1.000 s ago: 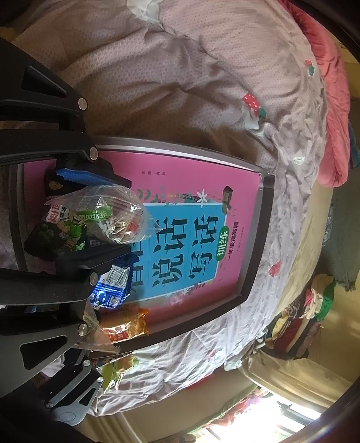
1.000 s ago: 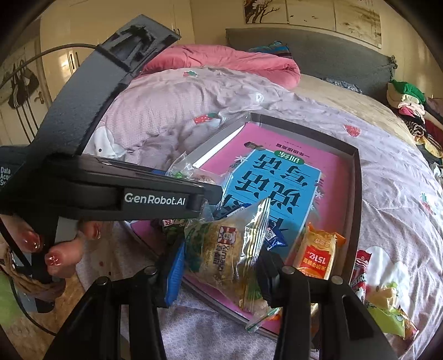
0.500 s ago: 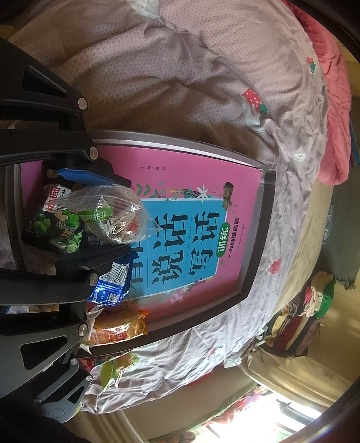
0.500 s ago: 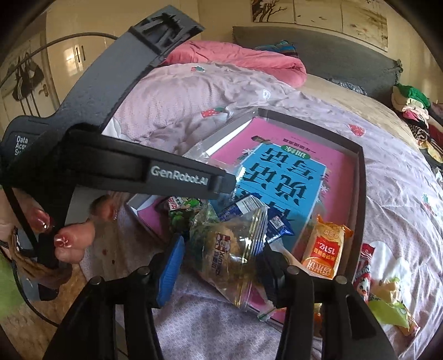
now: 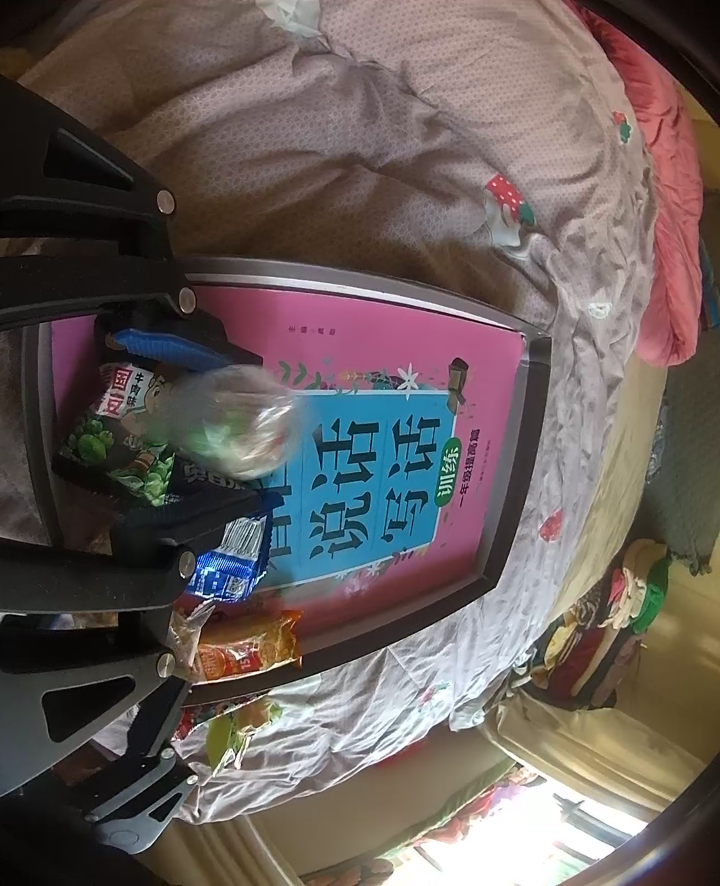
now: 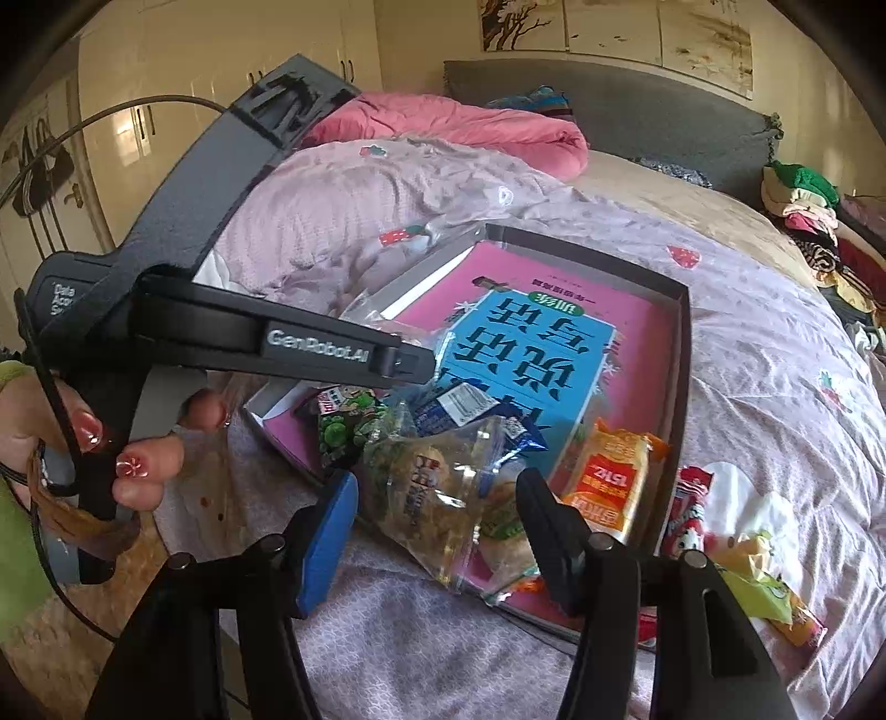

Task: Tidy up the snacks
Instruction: 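Lower both clear packets onto the tray and open both tools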

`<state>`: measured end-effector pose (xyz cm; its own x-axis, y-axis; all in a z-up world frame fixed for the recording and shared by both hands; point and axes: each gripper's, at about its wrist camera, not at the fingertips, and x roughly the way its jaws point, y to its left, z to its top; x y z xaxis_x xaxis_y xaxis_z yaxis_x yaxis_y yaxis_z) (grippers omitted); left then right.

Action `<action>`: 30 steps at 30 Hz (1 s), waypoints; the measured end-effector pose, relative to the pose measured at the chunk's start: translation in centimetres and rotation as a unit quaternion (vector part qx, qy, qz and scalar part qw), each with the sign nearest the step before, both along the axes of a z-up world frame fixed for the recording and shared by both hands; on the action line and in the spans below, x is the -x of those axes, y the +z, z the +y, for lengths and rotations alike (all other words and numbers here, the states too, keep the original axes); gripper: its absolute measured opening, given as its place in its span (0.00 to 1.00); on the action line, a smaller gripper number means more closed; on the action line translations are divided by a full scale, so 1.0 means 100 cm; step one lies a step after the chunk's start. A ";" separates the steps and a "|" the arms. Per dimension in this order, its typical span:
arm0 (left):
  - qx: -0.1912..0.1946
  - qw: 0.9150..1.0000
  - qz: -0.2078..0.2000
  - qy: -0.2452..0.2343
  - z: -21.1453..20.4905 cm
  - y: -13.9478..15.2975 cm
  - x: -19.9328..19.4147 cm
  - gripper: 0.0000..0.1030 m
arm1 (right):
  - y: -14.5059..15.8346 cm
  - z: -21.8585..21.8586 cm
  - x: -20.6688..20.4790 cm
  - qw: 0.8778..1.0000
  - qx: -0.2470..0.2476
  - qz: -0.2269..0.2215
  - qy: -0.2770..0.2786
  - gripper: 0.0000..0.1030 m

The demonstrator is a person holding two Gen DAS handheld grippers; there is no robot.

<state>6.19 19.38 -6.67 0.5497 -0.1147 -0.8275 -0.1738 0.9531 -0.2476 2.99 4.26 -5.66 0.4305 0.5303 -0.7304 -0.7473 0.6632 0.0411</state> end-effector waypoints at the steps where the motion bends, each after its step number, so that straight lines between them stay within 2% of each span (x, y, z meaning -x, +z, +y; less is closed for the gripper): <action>1: 0.000 1.000 0.000 0.000 0.000 0.000 0.000 0.46 | 0.000 -0.001 -0.001 1.000 0.001 -0.001 -0.003 0.58; 5: -0.002 1.000 -0.004 -0.003 -0.002 0.004 0.003 0.51 | -0.001 -0.005 -0.002 1.000 0.006 -0.012 -0.017 0.58; 9: -0.005 1.000 -0.008 -0.004 -0.003 0.008 0.004 0.56 | -0.002 -0.006 -0.006 0.999 0.009 -0.017 -0.031 0.67; 12: -0.008 1.000 -0.011 -0.006 -0.005 0.011 0.005 0.59 | -0.004 -0.009 -0.010 0.999 0.007 -0.014 -0.037 0.70; 21: -0.013 1.000 -0.016 -0.006 -0.009 0.021 0.008 0.63 | -0.007 -0.013 -0.023 0.998 0.016 -0.019 -0.063 0.71; 23: -0.013 1.000 -0.018 -0.005 -0.010 0.023 0.009 0.68 | -0.006 -0.014 -0.023 0.997 0.016 -0.021 -0.066 0.71; 30: -0.014 1.000 -0.023 -0.006 -0.013 0.030 0.012 0.69 | -0.005 -0.021 -0.023 0.997 0.016 -0.018 -0.074 0.71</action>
<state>4.94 18.11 -3.72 0.5866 -0.0986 -0.8039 -0.1515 0.9617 -0.2286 5.29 2.21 -6.13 0.5285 0.4350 -0.7290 -0.6417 0.7669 -0.0076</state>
